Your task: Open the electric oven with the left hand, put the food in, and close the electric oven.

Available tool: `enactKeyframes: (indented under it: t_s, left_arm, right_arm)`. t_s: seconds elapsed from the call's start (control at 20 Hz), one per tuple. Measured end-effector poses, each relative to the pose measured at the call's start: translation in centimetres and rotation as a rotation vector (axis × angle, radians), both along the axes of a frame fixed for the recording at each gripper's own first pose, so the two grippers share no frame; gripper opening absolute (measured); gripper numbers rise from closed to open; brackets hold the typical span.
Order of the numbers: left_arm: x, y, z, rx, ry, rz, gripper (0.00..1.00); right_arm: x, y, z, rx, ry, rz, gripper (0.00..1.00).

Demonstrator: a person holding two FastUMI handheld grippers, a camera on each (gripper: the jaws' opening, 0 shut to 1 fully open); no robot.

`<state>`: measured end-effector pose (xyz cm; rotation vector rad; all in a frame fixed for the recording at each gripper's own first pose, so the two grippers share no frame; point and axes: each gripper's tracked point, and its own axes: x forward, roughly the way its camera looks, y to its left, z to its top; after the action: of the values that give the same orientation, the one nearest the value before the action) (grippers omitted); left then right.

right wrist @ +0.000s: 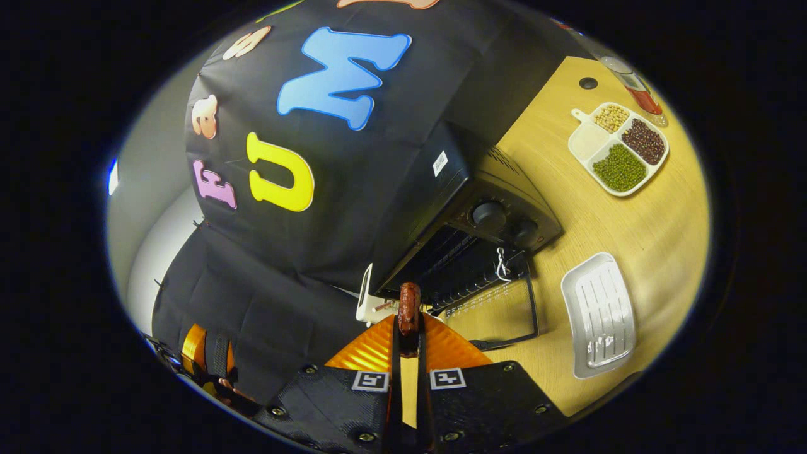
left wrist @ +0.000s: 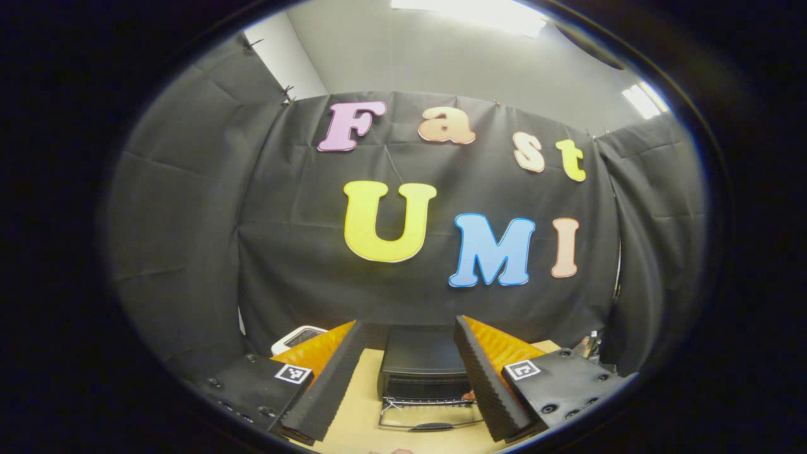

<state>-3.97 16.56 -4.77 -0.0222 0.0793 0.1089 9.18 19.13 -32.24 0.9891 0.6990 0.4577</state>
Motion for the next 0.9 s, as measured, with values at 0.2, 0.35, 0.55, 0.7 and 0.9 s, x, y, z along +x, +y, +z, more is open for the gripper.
enactKeyframes:
  t_s: [0.2,0.35,0.55,0.7,0.9]
  left_arm:
    - [-1.0,2.1,-0.3,0.026,0.010,0.027,0.99]
    - [-1.6,4.0,-1.2,0.039,0.035,0.053,0.95]
    - [-2.0,6.7,-2.2,0.035,0.054,0.079,1.00]
    - [-2.0,8.8,-2.4,0.029,0.064,0.100,0.95]
    - [-1.7,10.3,-3.3,0.011,0.075,0.116,0.95]
  right_arm:
    - [2.8,2.9,-1.7,0.028,0.043,-0.030,0.10]
    - [4.9,4.2,-3.9,0.048,0.100,-0.100,0.10]
    - [7.9,5.2,-6.6,0.051,0.147,-0.212,0.09]
    - [9.6,5.4,-8.4,0.051,0.185,-0.283,0.10]
    - [11.5,5.2,-9.1,0.070,0.192,-0.374,0.10]
